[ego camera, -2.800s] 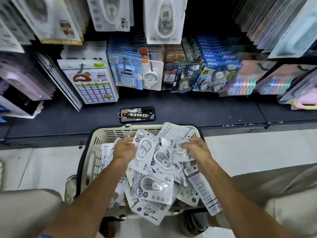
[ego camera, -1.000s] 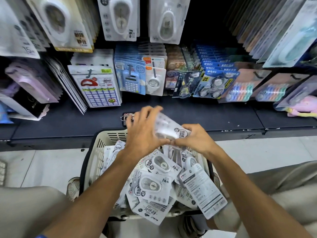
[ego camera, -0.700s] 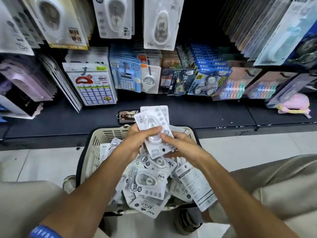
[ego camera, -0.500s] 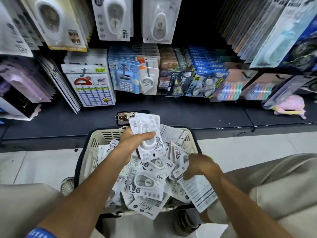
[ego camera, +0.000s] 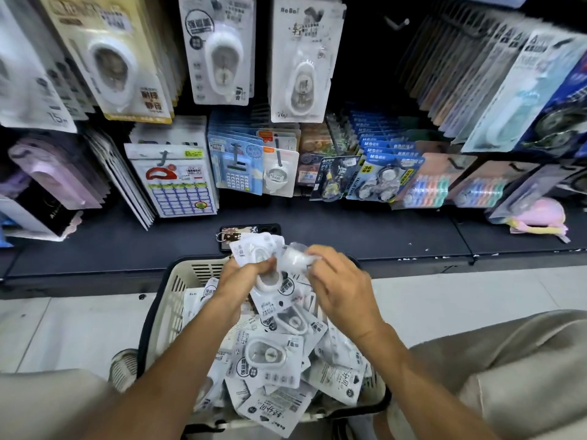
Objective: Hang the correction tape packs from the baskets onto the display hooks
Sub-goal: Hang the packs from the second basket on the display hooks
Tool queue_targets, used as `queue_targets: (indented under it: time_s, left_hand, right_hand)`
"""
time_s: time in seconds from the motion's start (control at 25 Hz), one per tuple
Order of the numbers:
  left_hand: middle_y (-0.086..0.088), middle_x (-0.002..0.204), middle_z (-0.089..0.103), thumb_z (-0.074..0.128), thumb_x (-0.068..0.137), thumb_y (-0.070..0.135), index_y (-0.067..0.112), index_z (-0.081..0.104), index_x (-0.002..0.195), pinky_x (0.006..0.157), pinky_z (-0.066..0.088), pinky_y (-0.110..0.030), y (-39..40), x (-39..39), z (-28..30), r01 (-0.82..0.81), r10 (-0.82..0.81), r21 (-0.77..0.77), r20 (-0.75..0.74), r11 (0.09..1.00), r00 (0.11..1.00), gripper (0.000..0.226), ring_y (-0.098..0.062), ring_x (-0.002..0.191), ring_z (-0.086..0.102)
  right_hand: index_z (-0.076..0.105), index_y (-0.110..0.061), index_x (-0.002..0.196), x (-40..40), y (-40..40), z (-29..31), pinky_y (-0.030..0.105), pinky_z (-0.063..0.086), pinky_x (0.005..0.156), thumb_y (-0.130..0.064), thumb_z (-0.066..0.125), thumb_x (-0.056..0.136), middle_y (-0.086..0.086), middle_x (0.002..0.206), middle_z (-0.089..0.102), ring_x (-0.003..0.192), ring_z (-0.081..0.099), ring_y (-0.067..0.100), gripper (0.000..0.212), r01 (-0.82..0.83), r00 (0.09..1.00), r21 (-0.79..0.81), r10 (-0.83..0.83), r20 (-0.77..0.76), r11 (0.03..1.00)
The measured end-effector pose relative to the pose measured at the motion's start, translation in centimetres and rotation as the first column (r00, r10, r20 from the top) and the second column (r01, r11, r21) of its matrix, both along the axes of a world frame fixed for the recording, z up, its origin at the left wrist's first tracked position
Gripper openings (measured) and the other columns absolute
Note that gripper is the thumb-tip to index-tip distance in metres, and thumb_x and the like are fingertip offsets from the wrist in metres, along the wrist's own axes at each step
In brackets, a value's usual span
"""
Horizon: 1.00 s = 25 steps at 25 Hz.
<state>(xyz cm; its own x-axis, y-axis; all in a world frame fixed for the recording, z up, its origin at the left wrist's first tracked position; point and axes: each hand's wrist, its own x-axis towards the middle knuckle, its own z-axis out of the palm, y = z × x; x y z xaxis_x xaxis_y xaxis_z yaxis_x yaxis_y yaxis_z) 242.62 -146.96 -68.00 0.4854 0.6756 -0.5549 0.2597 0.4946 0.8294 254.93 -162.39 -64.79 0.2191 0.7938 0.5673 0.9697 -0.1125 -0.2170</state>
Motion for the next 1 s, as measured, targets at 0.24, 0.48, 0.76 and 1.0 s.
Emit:
queue_targets:
  time_s: [0.24,0.48,0.76,1.0]
  left_hand:
    - [-0.011,0.112,0.078,0.072,0.086,0.046,0.017,0.075,0.114,0.085,0.055,-0.039,0.8,-0.9,1.5,0.113,-0.083,-0.202,0.152,0.973,0.985,0.040,-0.030,0.101,0.074]
    - [-0.013,0.103,0.079,0.090,0.065,0.032,0.011,0.070,0.116,0.067,0.059,-0.036,0.4,-0.6,1.4,0.034,-0.021,-0.120,0.109,0.992,0.994,0.058,-0.025,0.082,0.076]
    - [-0.010,0.099,0.080,0.091,0.069,0.015,0.014,0.068,0.114,0.057,0.060,-0.029,1.3,-1.5,-0.1,0.084,-0.085,-0.042,-0.009,0.996,0.996,0.051,-0.022,0.077,0.079]
    - [-0.005,0.099,0.078,0.091,0.070,0.012,0.018,0.064,0.114,0.052,0.055,-0.027,1.6,-2.4,-2.5,-0.003,0.002,-0.012,-0.105,1.000,0.994,0.052,-0.018,0.072,0.077]
  right_hand:
    - [0.061,-0.008,0.087,-1.8,-0.4,-1.4,0.027,0.060,0.055,-0.001,0.066,0.072,0.012,0.121,0.070,0.107,0.067,0.028,0.017,-0.036,0.999,-0.067,0.039,0.034,0.997]
    - [0.058,-0.039,0.115,-2.7,0.6,-0.9,0.009,0.042,0.098,0.002,0.053,0.078,-0.012,0.149,0.046,0.132,0.046,-0.005,0.056,-0.134,0.547,-0.127,-0.033,-0.837,0.983]
    - [0.041,-0.041,0.150,-1.1,0.8,-2.9,0.024,0.042,0.103,-0.041,0.054,0.099,-0.026,0.144,0.051,0.125,0.054,-0.004,0.053,-0.392,0.244,-0.473,-0.407,-0.880,0.789]
    - [-0.002,-0.019,0.162,0.5,-2.8,-6.2,0.046,0.029,0.120,-0.059,0.076,0.078,0.009,0.170,0.004,0.151,0.022,0.039,0.122,-0.090,0.732,-0.966,-0.642,-0.229,0.242]
